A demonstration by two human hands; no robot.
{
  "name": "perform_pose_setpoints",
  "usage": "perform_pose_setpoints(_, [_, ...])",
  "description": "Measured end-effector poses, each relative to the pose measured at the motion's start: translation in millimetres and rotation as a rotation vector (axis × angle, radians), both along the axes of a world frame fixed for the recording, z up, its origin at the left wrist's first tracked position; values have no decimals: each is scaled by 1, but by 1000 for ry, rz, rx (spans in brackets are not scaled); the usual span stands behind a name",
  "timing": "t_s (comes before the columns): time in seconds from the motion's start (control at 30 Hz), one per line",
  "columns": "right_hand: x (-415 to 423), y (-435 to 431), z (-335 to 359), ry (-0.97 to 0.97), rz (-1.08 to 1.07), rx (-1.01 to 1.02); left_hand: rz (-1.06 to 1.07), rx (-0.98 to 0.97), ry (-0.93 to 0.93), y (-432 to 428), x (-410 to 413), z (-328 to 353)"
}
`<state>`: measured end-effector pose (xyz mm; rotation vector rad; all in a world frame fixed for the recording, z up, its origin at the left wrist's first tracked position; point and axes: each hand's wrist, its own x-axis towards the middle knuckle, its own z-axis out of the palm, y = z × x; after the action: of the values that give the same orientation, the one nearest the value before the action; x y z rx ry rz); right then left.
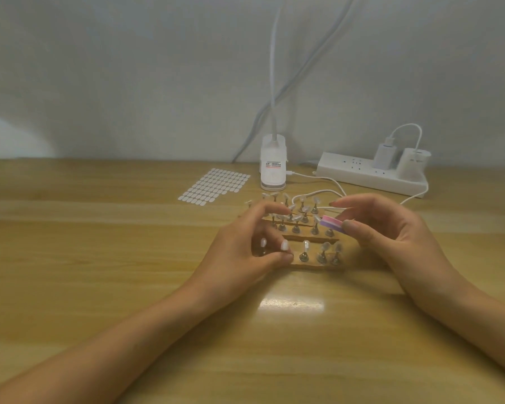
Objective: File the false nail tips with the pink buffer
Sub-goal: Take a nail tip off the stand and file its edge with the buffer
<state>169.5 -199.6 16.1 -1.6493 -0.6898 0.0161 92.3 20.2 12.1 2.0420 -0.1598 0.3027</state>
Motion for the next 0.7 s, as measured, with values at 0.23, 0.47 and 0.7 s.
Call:
perform_pose_setpoints(0.23, [-1,-3,0,2,0,-9,7,39,26,6,-7,3])
perform_pose_setpoints(0.47, [1,-4,-1,19,8,0,-2,58,77,15,-9,7])
perform_pose_setpoints(0.7, [2,-2,-3,29,19,0,38,48,15,7,-8,2])
